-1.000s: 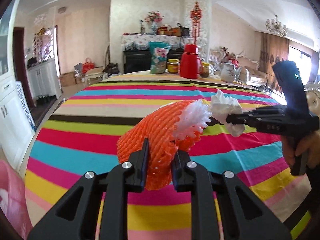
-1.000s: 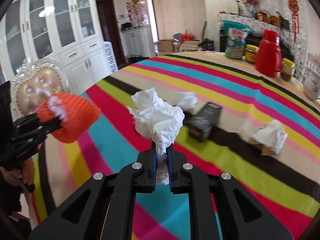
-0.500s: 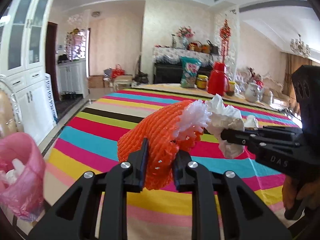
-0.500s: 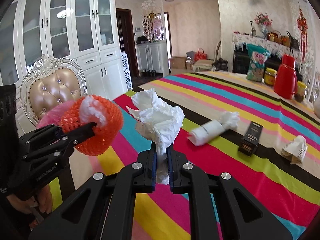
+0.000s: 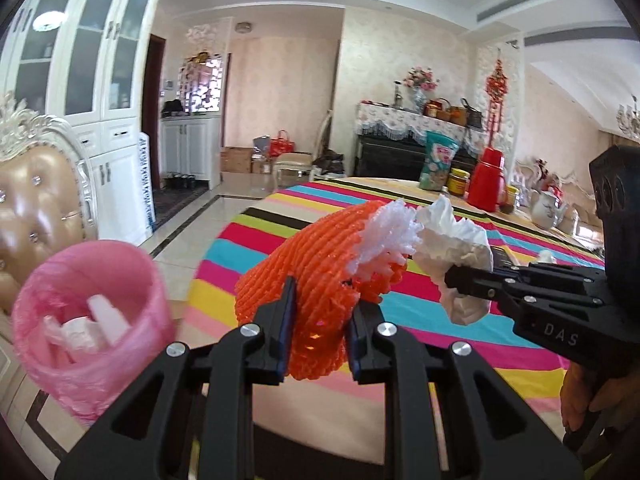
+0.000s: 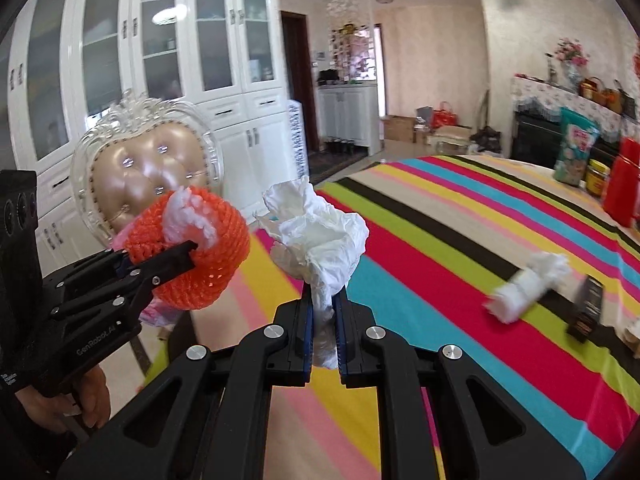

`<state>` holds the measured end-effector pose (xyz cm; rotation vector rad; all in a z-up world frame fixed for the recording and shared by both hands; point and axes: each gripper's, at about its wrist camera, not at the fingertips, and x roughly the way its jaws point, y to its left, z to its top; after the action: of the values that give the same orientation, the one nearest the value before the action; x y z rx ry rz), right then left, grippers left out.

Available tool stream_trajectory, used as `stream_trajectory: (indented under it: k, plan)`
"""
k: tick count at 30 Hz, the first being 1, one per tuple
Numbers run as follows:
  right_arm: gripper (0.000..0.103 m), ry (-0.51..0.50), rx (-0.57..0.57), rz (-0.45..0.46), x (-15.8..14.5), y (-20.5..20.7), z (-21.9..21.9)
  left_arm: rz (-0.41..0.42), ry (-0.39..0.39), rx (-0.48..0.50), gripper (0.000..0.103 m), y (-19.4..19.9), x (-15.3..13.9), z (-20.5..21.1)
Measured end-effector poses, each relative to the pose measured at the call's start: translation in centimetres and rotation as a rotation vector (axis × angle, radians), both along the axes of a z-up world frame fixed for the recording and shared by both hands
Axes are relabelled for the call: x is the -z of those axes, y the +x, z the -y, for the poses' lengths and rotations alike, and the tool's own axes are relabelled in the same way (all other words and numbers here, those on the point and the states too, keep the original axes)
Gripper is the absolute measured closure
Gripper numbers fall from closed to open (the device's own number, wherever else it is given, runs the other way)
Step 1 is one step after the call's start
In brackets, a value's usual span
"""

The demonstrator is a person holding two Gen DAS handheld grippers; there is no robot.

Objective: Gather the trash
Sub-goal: 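Lift the orange net and white tissue and carry them toward the pink bin, then open both tools over the pink bin to drop the net and tissue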

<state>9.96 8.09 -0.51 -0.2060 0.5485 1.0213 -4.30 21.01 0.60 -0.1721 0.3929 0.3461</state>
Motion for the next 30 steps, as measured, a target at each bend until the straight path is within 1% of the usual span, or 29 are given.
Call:
stream_trajectory:
  k: [6,8,12,14,16,19,22,27,29,30]
  plan:
    - [0.092,0.004,-0.108,-0.004,-0.8,-2.9,-6.0,0.02,-0.012,-0.074,0.082,-3.2,-0.5,-4.6]
    - [0.092,0.011,-0.147,-0.012,-1.1,-3.7,-8.0,0.028,-0.02,-0.108,0.082,-4.7,-0.8,-6.7]
    - [0.092,0.013,-0.219,-0.017,-1.3,-5.4,-12.5,0.026,-0.011,-0.189,0.081,-7.2,-0.9,-11.2]
    - [0.092,0.014,-0.248,-0.036,-1.2,-5.7,-14.5,0.027,-0.02,-0.206,0.081,-8.1,-0.9,-13.4]
    - [0.092,0.011,-0.277,-0.064,-0.8,-5.9,-17.1,0.01,-0.027,-0.229,0.08,-8.5,-0.8,-16.0]
    - [0.091,0.002,-0.287,-0.071,-0.1,-6.1,-20.0,0.004,-0.053,-0.265,0.08,-9.0,-0.3,-19.8]
    - [0.091,0.004,-0.31,-0.115,0.5,-5.8,-22.3,-0.008,-0.066,-0.305,0.078,-9.2,0.2,-22.5]
    - [0.09,-0.01,-0.338,-0.121,1.2,-5.5,-25.3,-0.012,-0.086,-0.331,0.078,-9.0,1.3,-25.9]
    - [0.089,-0.019,-0.338,-0.124,1.5,-5.1,-26.5,-0.017,-0.095,-0.34,0.074,-8.7,1.9,-27.2]
    - [0.088,-0.02,-0.344,-0.126,1.6,-4.7,-27.2,-0.019,-0.099,-0.349,0.064,-8.6,2.1,-27.8]
